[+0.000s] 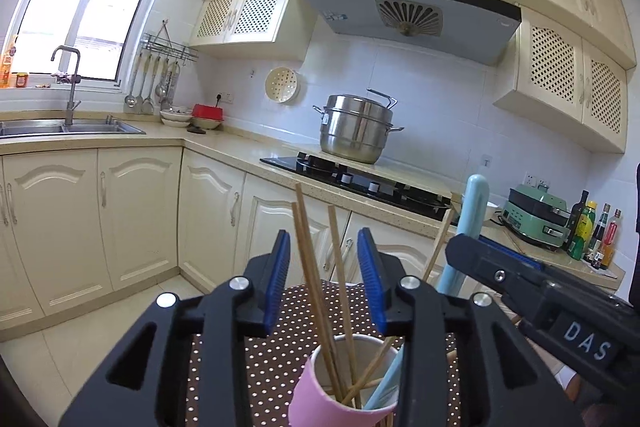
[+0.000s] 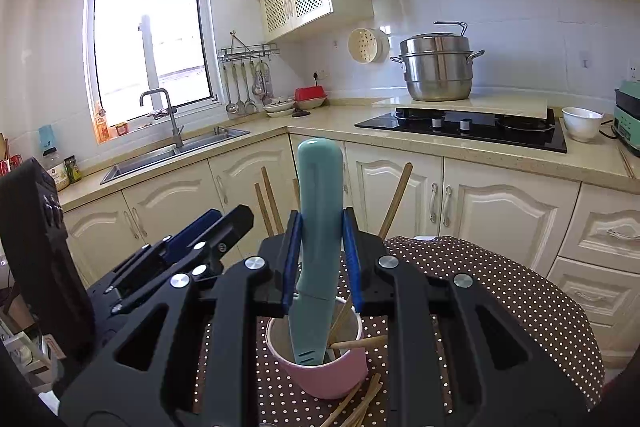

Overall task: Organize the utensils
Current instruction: 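Lower the chopstick and knife into the pink cup and open both tools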

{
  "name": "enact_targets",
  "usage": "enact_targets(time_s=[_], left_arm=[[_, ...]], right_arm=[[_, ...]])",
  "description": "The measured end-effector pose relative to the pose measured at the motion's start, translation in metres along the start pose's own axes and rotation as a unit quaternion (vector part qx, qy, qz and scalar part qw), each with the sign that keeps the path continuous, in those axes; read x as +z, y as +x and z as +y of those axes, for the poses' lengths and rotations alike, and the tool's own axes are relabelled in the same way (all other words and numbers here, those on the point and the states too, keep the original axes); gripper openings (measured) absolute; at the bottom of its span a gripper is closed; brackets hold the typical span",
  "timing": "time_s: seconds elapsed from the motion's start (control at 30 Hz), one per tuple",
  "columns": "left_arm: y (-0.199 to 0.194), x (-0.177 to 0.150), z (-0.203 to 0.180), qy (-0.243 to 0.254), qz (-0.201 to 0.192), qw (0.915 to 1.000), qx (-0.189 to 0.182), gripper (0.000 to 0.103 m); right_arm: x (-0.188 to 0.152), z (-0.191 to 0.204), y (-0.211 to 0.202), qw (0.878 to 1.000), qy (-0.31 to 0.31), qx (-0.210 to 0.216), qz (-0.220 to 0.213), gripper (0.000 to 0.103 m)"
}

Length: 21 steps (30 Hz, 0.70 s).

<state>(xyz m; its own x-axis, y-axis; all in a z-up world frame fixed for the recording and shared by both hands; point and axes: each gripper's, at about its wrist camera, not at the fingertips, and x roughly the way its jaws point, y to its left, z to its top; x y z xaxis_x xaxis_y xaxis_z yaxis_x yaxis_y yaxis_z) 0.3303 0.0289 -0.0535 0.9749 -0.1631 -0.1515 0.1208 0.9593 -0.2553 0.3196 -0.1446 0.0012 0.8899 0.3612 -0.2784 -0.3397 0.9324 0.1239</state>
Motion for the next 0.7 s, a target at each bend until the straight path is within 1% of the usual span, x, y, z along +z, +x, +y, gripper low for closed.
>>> enact_targets(time_s=[0.47, 0.7], left_arm=[[-0.025, 0.006, 0.005, 0.024, 0.01, 0.9991, 0.033, 0.038], [-0.044, 0.013, 0.006, 0.029, 0.005, 0.9988, 0.04, 0.047]], right_arm=[[-0.004, 0.011, 0.001, 1.0, 0.0, -0.012, 0.019, 0.022], [-0.003, 0.017, -0.006, 1.0, -0.002, -0.018, 0.02, 0.023]])
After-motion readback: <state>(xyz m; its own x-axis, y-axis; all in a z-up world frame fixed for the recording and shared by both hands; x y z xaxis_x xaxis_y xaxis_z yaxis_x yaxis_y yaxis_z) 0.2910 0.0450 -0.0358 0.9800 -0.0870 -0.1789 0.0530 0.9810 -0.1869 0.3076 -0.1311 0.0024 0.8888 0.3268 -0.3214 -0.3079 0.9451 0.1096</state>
